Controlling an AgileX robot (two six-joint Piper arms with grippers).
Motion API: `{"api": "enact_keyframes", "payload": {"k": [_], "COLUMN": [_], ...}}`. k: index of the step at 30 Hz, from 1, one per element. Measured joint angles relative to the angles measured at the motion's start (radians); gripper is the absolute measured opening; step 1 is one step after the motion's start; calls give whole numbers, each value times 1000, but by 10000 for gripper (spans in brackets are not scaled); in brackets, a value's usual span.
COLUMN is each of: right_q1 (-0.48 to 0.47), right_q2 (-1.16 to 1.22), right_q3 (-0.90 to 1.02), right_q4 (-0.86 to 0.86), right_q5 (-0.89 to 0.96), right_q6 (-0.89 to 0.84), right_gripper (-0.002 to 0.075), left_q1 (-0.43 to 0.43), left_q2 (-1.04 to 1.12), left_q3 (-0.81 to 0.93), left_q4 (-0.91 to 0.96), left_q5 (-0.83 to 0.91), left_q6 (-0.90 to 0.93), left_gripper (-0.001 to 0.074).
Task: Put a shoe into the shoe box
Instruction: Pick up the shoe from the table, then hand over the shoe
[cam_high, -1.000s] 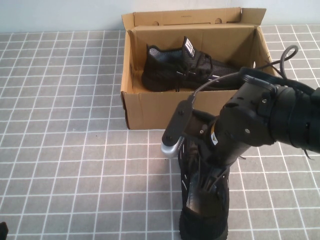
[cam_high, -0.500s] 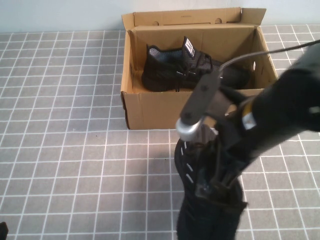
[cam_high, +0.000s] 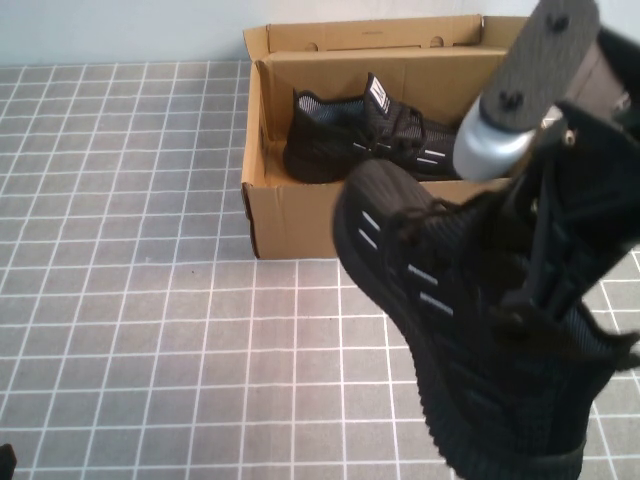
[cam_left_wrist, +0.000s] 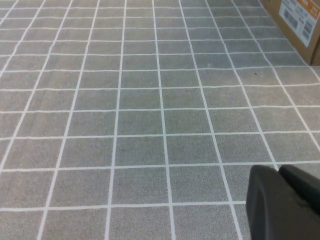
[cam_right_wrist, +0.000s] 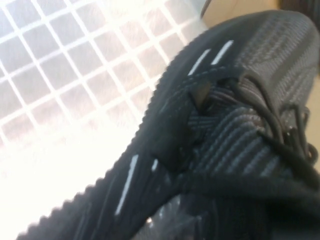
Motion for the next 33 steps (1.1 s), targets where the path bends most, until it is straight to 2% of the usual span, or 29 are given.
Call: {"api": "enact_keyframes", "payload": {"k": [14, 17, 23, 27, 30, 33], "right_q1": [0, 0, 0, 0, 0, 0], "right_q2": [0, 0, 4, 17, 29, 47], "right_q3": [-31, -31, -31, -32, -34, -34], "right_q4": [9, 26, 33, 42, 43, 44], "right_q5": [-33, -33, -33, -33, -33, -33], "right_q6": [0, 0, 0, 0, 0, 0], "right_gripper": [-6, -6, -6, -6, -6, -6], "left_q1": [0, 0, 0, 0, 0, -2], "left_q2": [0, 0, 0, 0, 0, 31], "left_q3": [0, 0, 0, 0, -12, -100], "left_q4": [5, 22, -278, -377, -401, -405], "left_q5": [1, -44, -248, -380, -381, -278], "left_q6": [5, 4, -114, -153, -164, -166], "left_gripper": [-1, -1, -1, -1, -1, -1]}}
